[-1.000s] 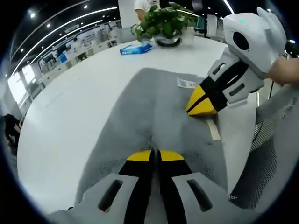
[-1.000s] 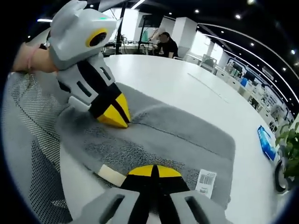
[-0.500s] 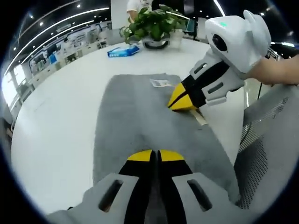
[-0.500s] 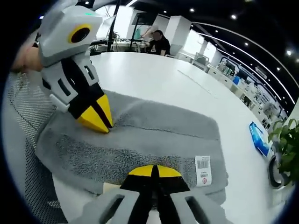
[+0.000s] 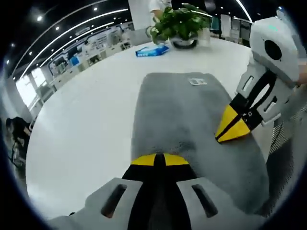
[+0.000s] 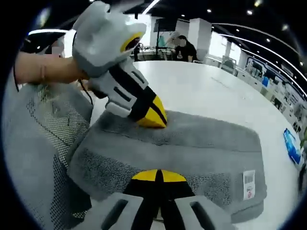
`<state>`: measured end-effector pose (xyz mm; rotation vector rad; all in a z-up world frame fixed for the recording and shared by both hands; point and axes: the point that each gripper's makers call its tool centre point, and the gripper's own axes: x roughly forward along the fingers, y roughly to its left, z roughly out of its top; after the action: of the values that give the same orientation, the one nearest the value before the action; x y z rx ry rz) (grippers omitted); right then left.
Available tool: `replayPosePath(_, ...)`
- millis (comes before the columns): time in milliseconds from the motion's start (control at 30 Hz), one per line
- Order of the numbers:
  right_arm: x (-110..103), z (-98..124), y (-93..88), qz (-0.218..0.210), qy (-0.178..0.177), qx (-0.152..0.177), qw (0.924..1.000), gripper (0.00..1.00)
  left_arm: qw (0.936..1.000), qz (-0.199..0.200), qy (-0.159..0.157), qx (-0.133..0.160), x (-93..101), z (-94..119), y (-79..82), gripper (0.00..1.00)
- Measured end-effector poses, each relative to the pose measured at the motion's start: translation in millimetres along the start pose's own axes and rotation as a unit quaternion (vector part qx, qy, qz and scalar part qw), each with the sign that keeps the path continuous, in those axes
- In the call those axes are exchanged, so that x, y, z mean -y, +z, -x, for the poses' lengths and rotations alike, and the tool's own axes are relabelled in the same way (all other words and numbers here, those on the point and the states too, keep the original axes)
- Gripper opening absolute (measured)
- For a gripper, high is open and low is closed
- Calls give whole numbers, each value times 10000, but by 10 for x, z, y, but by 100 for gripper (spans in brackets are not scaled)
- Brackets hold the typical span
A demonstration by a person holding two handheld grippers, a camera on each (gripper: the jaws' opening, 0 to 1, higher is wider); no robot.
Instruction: Open the folded towel by lifting each exposed corner and separating the folded layers until the towel lies flat within the target outline without major curled edges
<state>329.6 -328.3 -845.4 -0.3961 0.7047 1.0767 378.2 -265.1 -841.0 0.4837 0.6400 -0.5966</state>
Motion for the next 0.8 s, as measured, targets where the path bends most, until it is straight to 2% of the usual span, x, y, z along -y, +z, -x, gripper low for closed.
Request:
replayPosePath(100, -8, -1, 1, 74, 7, -12, 10000, 0, 10000, 70, -11, -20, 2, -2, -7, 0)
replayPosePath(167, -8, -5, 2, 136, -32, -34, 9999, 0, 9996, 265, -33, -79, -5, 0, -20, 0)
replayPosePath(267, 19, -1, -6, 47, -103, -77, 9999, 0, 9991, 388, -58, -155, -3, -4, -26, 0)
replayPosePath(400, 70, 25, -29, -123, -110, -84, 9998, 0, 9994, 187, -181, -220, 71, 17, -36, 0)
replayPosePath(567, 183, 62, -71, -229, -333, -126, 9991, 0, 9991, 55, -292, -286, 185, 40, -25, 0)
replayPosePath(800, 296, 97, -99, -175, -583, -165, 9980, 0, 9980, 203, -541, -249, 283, 49, -10, 0)
